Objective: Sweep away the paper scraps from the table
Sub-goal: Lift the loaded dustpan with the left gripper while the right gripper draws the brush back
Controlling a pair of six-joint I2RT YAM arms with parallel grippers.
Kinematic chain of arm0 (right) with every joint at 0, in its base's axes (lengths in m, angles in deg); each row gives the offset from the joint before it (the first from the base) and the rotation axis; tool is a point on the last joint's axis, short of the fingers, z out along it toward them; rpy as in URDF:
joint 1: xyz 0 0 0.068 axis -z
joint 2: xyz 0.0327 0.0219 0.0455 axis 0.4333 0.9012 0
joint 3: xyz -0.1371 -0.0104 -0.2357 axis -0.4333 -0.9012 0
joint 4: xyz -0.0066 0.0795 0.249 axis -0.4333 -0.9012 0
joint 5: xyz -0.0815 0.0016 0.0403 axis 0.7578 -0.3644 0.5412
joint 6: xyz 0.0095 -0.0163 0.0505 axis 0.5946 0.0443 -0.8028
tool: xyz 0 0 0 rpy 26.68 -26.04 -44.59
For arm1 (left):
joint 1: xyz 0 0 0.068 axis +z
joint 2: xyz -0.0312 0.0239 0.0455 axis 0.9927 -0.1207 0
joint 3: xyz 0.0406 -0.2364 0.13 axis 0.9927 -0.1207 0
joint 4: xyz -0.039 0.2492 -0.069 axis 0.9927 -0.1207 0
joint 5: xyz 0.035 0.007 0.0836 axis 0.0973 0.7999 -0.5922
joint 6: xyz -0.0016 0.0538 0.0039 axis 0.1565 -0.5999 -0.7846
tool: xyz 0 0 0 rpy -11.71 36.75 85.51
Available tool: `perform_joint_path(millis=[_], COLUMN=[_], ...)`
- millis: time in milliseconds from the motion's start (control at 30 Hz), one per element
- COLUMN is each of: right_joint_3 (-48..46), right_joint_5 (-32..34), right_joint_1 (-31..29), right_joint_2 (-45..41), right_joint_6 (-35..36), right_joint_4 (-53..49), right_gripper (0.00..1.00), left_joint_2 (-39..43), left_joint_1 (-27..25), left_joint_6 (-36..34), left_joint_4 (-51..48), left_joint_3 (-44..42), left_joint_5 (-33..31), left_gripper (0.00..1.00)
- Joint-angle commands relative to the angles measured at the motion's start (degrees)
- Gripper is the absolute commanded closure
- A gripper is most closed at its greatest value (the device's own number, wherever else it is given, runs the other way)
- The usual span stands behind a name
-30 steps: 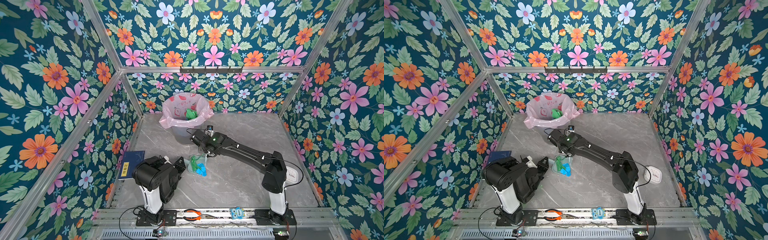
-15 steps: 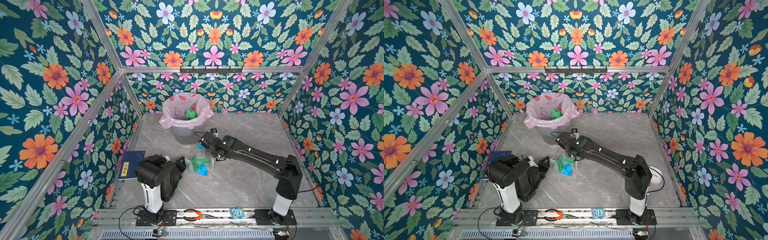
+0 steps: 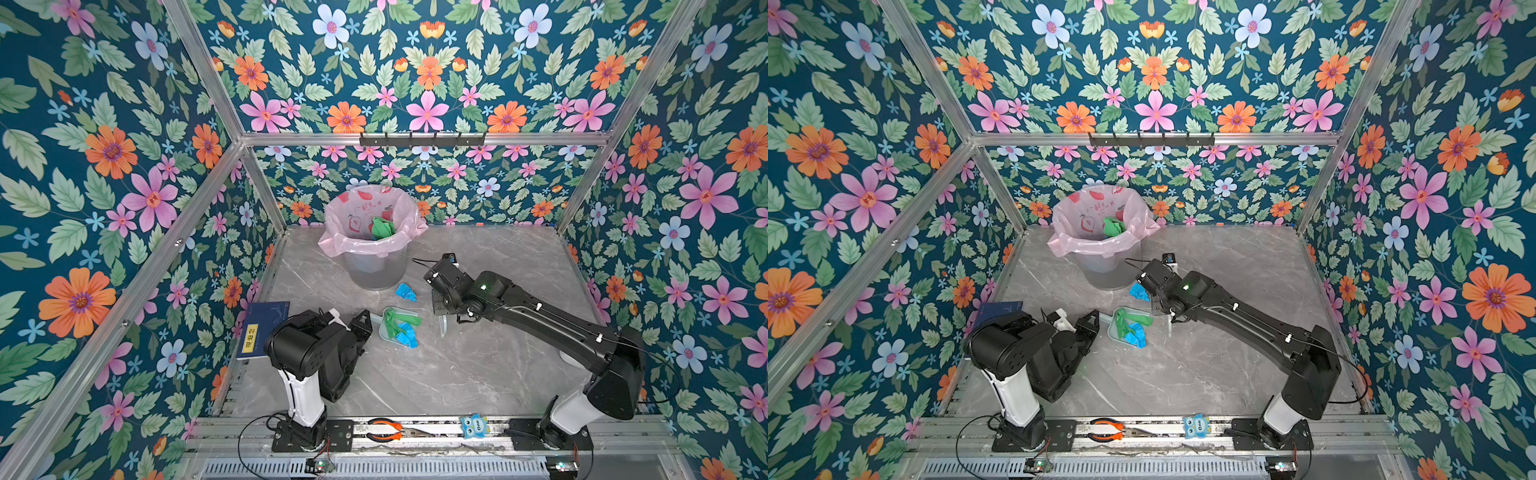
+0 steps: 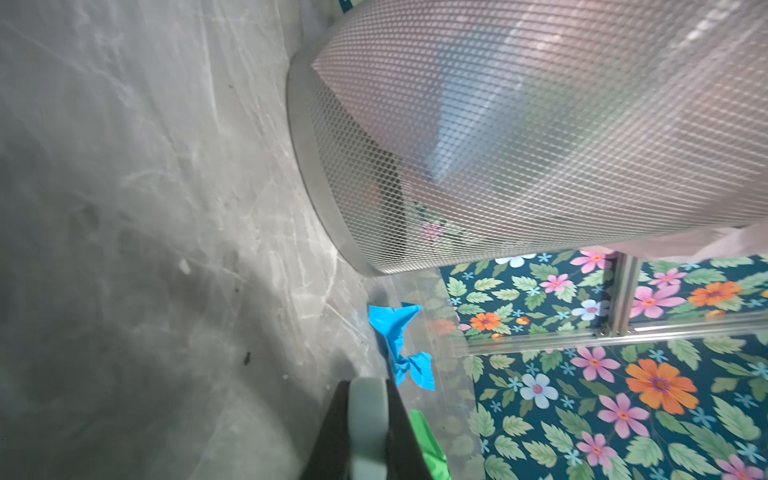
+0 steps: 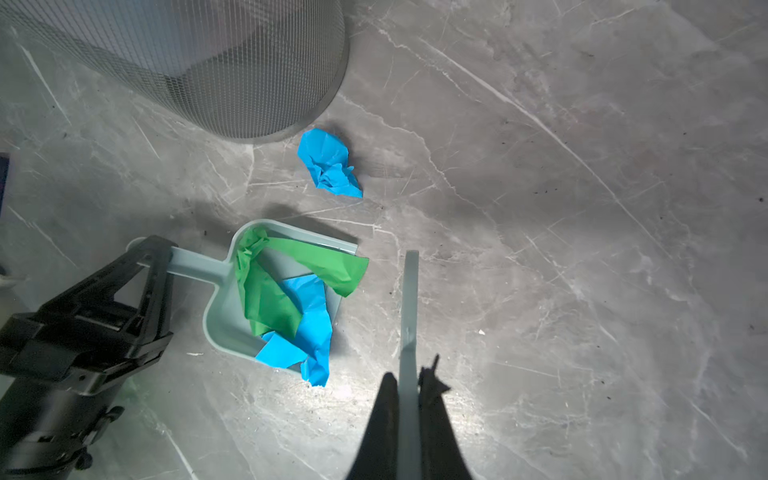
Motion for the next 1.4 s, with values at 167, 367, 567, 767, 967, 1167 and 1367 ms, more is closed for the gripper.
perform_joint_path(millis=[167, 367, 567, 767, 967, 1167, 1367], right_joint_3=[-2.3, -4.6, -5.9, -6.0, -6.5, -5.5, 0.6], right_joint_5=[2.0, 2.2, 2.8, 1.9, -1.5, -9.8, -14.5], right_joint_1=[4.4, 7.3, 8.2, 8.3, 8.3, 8.2, 7.9], right_joint_2=[-4.6, -7.7, -9.9, -11.3, -13.6, -16.6, -17.7], right_joint_6=[2.7, 3.4, 3.8, 3.7, 2.5, -1.9, -7.4], right_joint_4=[1.6, 2.5, 2.8, 2.7, 2.7, 2.6, -0.4], right_gripper=[1.0, 1.0, 1.0, 1.0, 1.0, 1.0, 1.0], left_joint_2=[5.7, 8.3, 12.4, 16.8, 25.4, 40.3, 47.0], left_joint_1=[0.6, 0.7, 0.7, 0.8, 0.8, 0.8, 0.8], left_joint_6=[5.3, 10.5, 12.8, 15.1, 14.3, 9.4, 7.2], left_joint_4=[1.7, 1.7, 1.7, 0.4, -8.2, -29.7, -40.9], left_joint_3=[-1.5, -1.5, -1.1, -0.5, 0.8, 4.8, 7.3], left_joint_5=[3.7, 6.1, 6.7, 6.6, 5.9, 3.5, 1.3], left_gripper=[1.0, 1.0, 1.0, 1.0, 1.0, 1.0, 1.0])
